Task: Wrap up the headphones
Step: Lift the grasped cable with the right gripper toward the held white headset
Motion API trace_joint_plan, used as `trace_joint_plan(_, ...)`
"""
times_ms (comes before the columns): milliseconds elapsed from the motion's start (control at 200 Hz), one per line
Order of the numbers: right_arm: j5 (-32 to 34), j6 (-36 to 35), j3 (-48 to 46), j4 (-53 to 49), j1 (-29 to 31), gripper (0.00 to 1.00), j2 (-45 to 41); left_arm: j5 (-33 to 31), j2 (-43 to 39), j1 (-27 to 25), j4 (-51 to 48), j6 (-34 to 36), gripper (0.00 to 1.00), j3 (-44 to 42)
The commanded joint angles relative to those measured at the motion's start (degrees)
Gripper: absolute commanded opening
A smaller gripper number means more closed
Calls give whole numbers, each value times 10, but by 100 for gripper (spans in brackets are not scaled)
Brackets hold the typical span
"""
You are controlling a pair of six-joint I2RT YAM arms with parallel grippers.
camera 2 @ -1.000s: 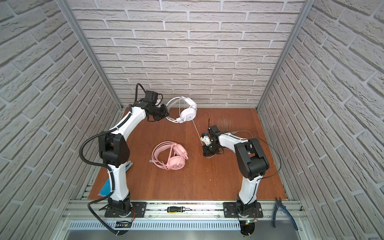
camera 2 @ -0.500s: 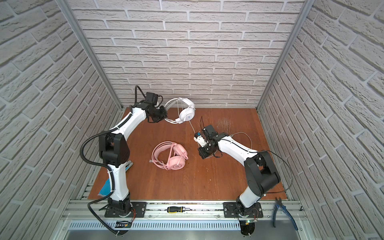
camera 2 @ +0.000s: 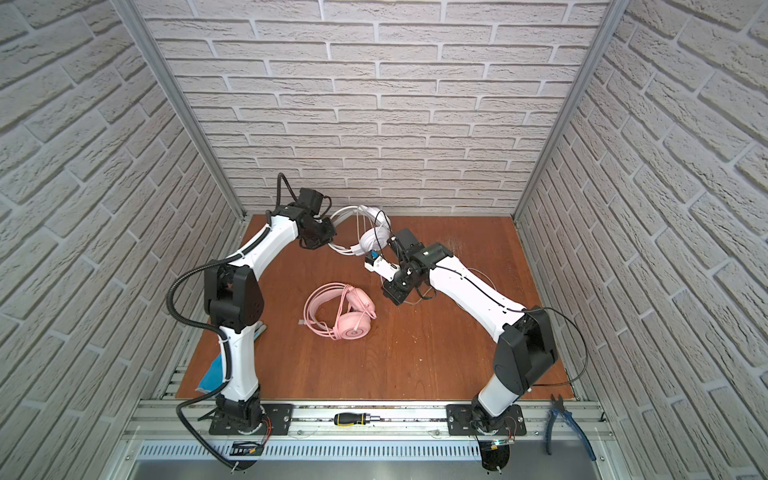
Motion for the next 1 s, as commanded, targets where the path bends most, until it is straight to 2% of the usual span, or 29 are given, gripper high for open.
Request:
trace_joint_plan(0,-3,-36,54,-66,7,5,22,-23,-2,-12,-1,16,0,24)
trace_joint_plan(165,-42,-63,105,-91,11,5,41,-21,2,-18,-7,16,0,27)
trace_joint_plan(270,-41,-65,116,-101,17,5,50,-8,3,-18,-1,12,0,33)
trace_joint_plan(505,-60,-43,69,-101,18,5,26,-7,-4,-10,2,-4,0,36)
trace_joint_plan(630,-76,-33,42,-109,22,5,20,31,-18,-1,59,-43,0,-1)
trace_joint_plan(750,-70,-26,5,-93,29,5,5,41,-23,0,74,-54,0,4)
trace_joint_plan(995,-80,-23,-10,-80,46,5,13,16,-26,6,52,-48,0,19)
